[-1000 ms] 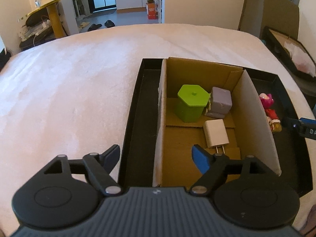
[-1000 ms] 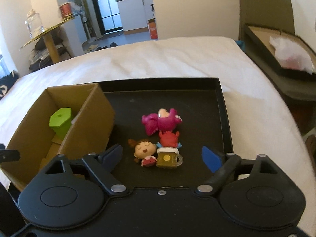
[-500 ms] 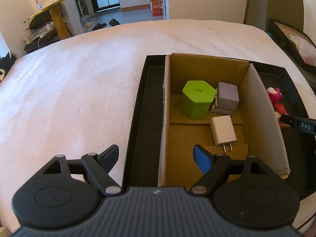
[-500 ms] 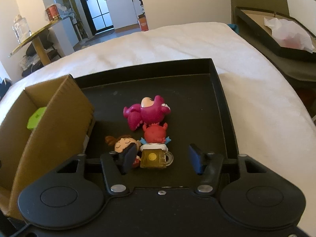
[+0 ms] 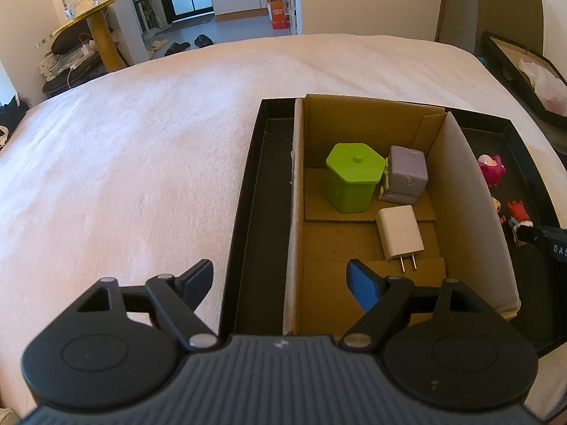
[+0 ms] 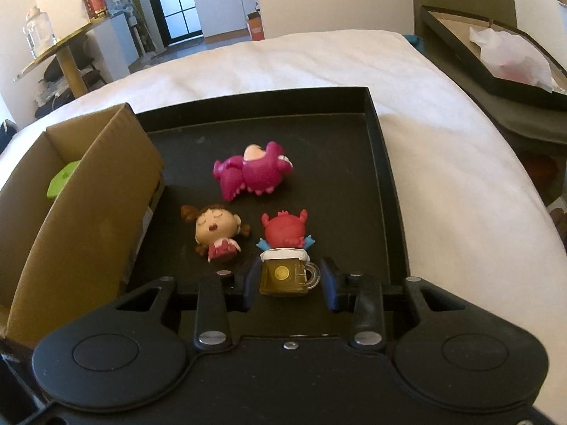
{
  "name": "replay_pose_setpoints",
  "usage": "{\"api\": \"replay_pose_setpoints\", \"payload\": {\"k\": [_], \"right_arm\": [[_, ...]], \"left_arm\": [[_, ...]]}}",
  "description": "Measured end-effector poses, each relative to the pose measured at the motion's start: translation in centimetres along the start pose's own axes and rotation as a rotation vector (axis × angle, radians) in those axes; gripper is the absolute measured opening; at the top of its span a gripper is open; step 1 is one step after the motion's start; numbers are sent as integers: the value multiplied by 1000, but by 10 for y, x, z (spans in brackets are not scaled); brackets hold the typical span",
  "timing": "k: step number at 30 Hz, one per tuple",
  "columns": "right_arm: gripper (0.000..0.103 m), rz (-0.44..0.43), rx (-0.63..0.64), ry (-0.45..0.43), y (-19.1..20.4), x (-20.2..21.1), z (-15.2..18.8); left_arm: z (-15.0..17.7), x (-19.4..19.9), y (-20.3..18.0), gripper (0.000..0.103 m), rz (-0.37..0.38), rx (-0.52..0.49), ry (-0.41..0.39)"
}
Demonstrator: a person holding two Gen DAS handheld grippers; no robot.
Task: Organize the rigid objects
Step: 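Move the right tool to the red figurine with yellow mug and grasp it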
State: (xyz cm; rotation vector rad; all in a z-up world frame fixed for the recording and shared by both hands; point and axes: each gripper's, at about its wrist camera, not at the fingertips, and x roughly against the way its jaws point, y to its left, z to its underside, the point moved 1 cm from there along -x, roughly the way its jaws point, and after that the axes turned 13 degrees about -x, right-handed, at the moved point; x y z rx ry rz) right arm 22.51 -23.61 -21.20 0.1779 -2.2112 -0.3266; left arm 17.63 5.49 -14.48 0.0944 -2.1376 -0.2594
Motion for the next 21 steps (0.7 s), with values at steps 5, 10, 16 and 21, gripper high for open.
{"api": "replay_pose_setpoints", "payload": {"k": [5, 10, 16, 21], "right_arm": [[38, 20, -3, 14, -3, 3, 4], [55, 41, 22, -15, -1, 0, 5], [55, 40, 33, -24, 3, -10, 3], [55, 44, 51, -32, 7, -15, 4]], "left_arm": [[0, 0, 0, 81, -2, 6, 0], [0, 1, -3, 81, -15, -2, -2], [-1, 0, -2, 81, -18, 2, -1], [0, 1, 0, 81, -13, 8, -3]]}}
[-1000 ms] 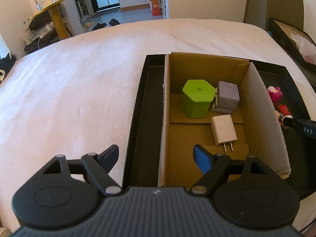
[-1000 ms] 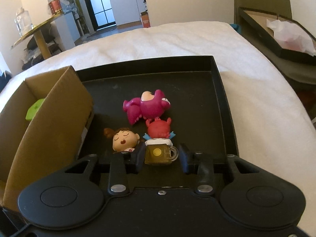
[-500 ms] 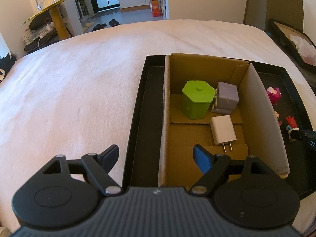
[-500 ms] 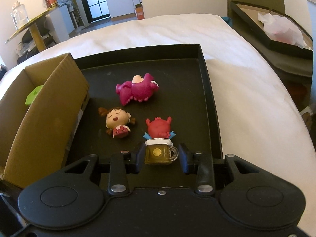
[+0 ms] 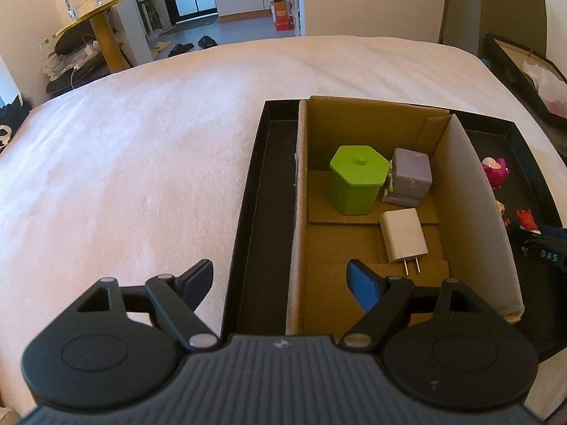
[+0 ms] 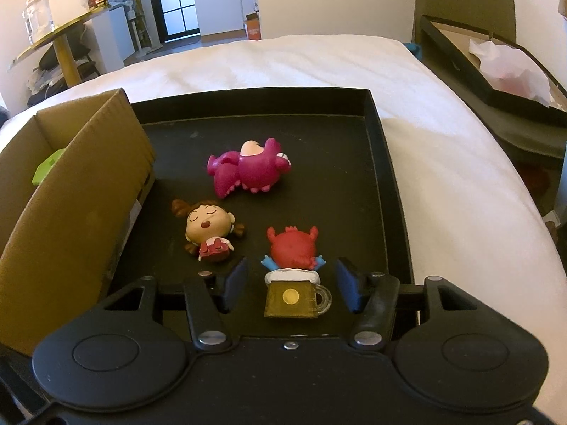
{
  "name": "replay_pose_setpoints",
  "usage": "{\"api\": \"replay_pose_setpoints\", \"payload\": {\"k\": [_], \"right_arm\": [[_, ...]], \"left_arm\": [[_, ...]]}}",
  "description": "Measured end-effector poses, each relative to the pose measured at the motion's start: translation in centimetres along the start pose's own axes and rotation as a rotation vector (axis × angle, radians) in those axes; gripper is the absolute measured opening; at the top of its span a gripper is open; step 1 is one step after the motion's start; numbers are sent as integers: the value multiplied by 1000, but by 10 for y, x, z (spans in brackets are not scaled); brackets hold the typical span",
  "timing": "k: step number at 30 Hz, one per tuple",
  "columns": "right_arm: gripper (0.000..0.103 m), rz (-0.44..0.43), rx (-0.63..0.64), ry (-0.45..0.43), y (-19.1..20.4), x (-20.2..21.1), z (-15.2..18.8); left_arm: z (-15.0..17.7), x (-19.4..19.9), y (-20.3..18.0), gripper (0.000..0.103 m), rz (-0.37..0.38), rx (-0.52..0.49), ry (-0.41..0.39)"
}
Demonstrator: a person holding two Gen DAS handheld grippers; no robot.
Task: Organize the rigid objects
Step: 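Move the right tool to the red figurine with yellow mug and grasp it, then carry the red figurine with the right tool over the box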
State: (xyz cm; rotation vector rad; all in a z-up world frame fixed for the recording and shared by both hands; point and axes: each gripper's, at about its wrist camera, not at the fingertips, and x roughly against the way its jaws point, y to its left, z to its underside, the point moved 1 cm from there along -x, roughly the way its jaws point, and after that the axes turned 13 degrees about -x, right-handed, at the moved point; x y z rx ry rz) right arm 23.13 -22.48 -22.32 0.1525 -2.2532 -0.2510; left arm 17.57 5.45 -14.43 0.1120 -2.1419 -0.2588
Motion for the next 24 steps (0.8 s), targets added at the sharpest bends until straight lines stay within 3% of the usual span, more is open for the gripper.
{"api": "replay_pose_setpoints", "payload": {"k": [2, 3, 4, 5, 24], "right_arm": [[55, 3, 12, -7, 2, -2, 1], [52, 1, 19, -13, 2, -2, 2], [40, 1, 27, -12, 2, -3, 2], [39, 8, 33, -13, 3, -3, 3], [39, 13, 76, -72, 27, 43, -13]], "left_arm": [[0, 1, 1, 81, 3, 4, -3], [0, 1, 1, 81, 4, 5, -5], [0, 1, 1, 81, 5, 7, -7], [0, 1, 2, 81, 5, 8, -9], [3, 8, 12, 81, 42, 67, -55]]}}
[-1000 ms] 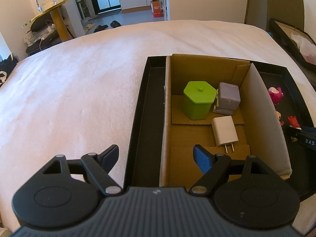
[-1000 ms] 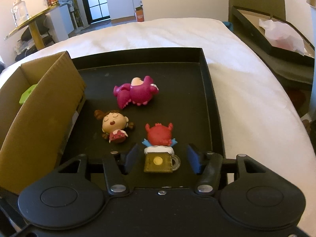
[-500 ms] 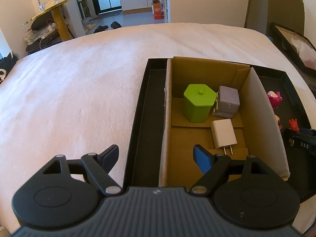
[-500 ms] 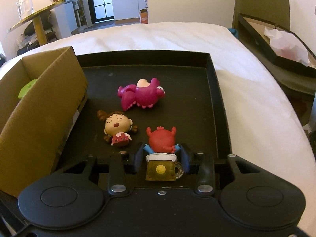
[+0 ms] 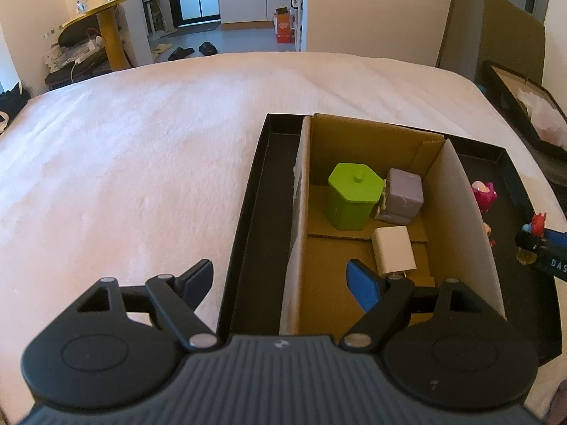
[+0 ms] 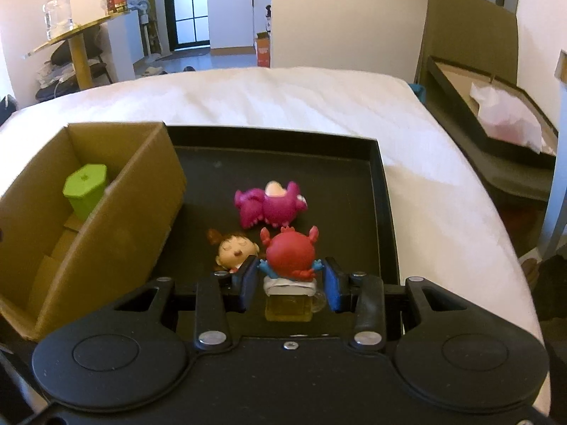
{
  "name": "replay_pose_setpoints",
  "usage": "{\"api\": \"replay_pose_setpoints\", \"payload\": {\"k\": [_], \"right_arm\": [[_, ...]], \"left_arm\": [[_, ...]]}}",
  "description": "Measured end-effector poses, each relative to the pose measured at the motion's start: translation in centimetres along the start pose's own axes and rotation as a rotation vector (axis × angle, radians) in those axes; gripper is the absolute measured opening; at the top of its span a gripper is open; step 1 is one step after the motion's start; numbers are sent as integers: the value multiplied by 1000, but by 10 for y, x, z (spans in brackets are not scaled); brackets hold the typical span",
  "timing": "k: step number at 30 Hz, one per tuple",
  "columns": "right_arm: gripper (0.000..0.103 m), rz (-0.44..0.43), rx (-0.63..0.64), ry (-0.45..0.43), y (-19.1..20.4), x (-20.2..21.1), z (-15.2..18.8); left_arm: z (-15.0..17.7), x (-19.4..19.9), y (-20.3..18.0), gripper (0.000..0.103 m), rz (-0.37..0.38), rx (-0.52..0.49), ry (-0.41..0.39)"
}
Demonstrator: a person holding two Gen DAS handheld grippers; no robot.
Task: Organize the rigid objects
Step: 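Carry the red figurine with the right tool over the box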
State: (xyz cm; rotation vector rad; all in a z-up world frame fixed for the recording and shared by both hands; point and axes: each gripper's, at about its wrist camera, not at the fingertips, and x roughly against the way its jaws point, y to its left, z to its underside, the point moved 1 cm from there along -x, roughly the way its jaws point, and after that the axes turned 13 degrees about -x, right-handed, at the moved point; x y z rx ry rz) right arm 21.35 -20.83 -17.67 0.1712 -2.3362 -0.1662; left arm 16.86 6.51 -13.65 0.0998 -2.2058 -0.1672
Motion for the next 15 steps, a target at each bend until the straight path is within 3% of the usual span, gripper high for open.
{"api": "replay_pose_setpoints", "payload": {"k": [15], "right_arm": [[39, -31, 55, -60, 43, 33, -35]], "left_arm": [[1, 3, 10, 81, 30, 54, -30]]}}
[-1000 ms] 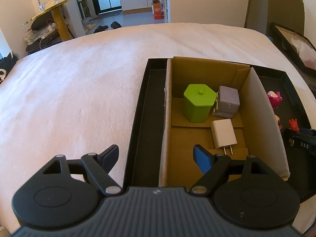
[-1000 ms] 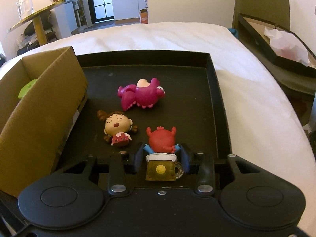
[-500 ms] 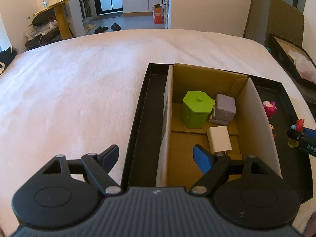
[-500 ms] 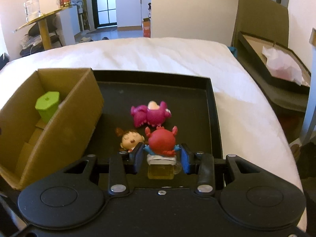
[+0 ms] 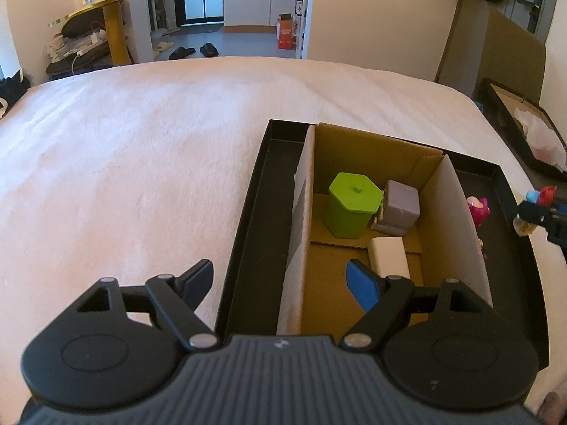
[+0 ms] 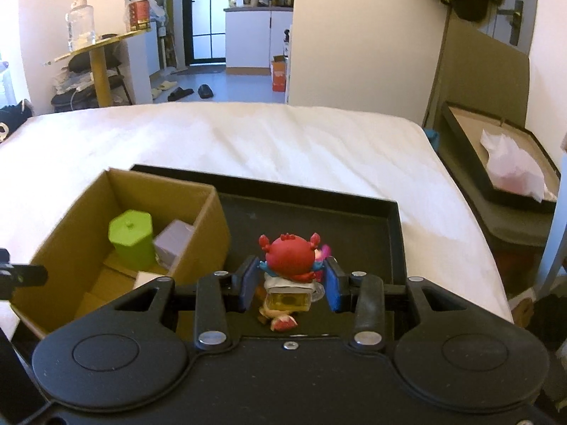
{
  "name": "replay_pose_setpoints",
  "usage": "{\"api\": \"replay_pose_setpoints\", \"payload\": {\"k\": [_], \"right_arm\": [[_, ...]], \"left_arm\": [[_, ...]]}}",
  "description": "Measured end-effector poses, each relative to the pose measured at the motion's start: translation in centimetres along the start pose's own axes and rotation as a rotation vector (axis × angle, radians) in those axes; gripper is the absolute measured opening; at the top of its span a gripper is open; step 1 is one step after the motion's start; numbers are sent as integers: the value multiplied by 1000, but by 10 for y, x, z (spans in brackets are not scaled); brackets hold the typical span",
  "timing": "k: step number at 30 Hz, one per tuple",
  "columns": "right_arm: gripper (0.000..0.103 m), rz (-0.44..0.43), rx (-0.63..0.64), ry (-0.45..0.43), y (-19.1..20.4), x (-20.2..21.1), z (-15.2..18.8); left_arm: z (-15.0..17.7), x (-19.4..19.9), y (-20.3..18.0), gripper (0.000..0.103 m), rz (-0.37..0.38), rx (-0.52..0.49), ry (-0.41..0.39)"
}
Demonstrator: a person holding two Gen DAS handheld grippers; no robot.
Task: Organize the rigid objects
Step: 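Carry the red figurine with the right tool over the box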
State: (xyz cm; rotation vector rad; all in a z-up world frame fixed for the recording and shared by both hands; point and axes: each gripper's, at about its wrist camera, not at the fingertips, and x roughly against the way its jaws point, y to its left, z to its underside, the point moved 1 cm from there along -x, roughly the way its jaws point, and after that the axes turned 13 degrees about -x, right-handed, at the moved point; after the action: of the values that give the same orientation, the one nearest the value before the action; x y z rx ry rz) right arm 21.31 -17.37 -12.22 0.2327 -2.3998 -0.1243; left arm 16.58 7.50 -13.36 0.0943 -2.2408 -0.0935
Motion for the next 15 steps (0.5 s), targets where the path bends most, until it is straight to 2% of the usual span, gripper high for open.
{"api": "replay_pose_setpoints", "payload": {"k": [15], "right_arm": [[39, -52, 69, -11, 47, 10, -15]], "left_arm": [[2, 2, 7, 77, 29, 32, -16]]}}
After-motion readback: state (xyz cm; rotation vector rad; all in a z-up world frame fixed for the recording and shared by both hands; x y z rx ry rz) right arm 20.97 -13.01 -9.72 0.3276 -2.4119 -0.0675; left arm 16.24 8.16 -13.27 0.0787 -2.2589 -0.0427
